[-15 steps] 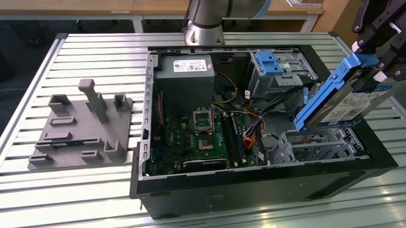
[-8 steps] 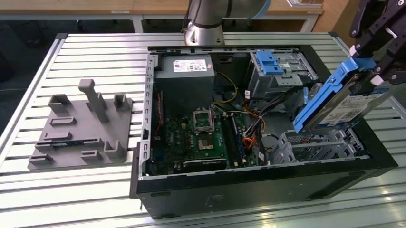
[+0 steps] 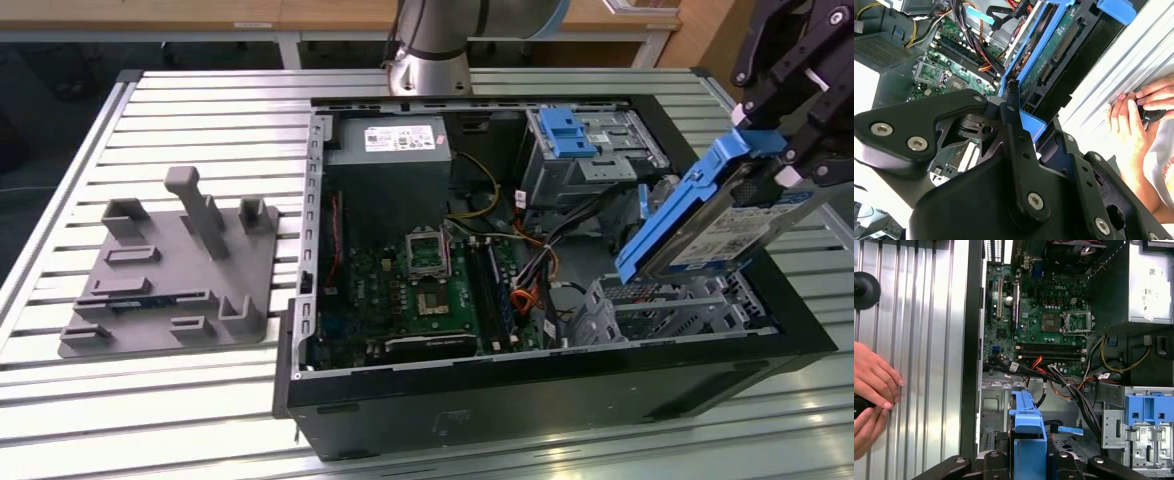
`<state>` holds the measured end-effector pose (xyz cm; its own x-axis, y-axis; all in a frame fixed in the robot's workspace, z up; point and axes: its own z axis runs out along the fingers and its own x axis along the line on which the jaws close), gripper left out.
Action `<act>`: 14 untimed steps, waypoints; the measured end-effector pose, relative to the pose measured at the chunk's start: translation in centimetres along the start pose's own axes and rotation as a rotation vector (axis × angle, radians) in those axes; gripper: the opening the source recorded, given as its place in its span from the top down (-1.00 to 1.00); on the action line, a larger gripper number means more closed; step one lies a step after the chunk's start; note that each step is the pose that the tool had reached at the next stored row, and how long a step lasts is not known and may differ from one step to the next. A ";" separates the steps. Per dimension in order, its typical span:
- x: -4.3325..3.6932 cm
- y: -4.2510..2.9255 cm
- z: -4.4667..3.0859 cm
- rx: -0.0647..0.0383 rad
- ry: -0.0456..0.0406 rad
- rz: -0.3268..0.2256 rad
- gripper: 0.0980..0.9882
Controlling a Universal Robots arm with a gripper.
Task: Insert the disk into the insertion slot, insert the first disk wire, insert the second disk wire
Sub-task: 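Insert the disk into the insertion slot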
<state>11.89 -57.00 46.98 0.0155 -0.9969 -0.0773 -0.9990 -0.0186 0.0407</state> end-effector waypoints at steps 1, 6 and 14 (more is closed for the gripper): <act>0.01 0.00 0.11 0.000 -0.0001 0.000 0.40; 0.05 -0.03 0.61 0.000 -0.0001 0.000 0.40; 0.09 -0.06 1.13 0.000 -0.0001 0.000 0.40</act>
<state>11.90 -57.00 45.84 0.0159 -0.9969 -0.0774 -0.9990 -0.0191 0.0406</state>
